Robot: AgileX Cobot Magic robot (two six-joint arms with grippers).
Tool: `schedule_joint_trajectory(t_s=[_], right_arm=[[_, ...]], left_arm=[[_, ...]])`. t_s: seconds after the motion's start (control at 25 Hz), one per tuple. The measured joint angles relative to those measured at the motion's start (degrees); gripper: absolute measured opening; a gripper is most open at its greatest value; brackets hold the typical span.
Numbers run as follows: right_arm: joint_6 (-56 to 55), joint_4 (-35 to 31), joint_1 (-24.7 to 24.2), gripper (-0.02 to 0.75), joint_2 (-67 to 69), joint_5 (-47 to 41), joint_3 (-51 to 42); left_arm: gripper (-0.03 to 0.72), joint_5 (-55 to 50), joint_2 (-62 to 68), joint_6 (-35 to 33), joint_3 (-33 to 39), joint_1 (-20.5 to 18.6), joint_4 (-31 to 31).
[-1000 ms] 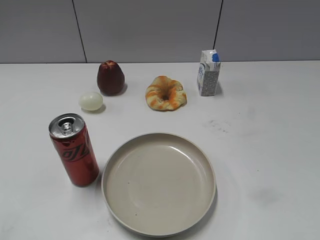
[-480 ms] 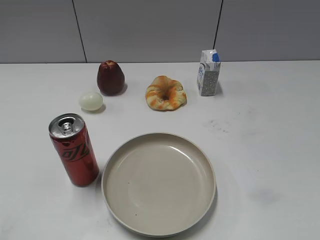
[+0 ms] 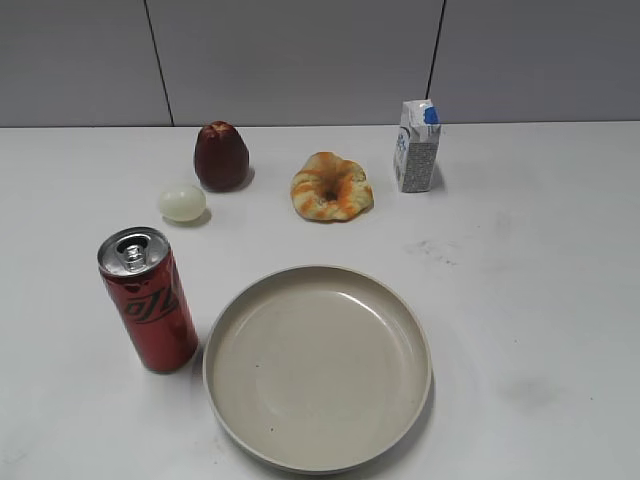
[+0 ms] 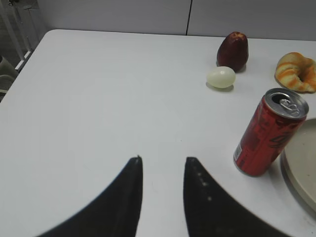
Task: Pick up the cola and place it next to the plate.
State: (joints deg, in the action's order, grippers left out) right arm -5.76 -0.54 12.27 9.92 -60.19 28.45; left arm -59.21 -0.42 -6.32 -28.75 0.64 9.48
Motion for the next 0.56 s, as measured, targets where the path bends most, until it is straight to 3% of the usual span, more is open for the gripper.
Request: schedule_joint_trajectory(t_s=[0.28,0.56], right_arm=[[0.0,0.0,-9.8,0.583,-9.0,-0.1,0.0],[0.0,-0.2,-10.6,0.583,-10.2,-0.1,0.0]], left_arm=[[0.227,0.0,0.0,0.0,0.0,0.0,0.0],[0.227,0.0,0.0,0.0,0.0,0.0,0.0]])
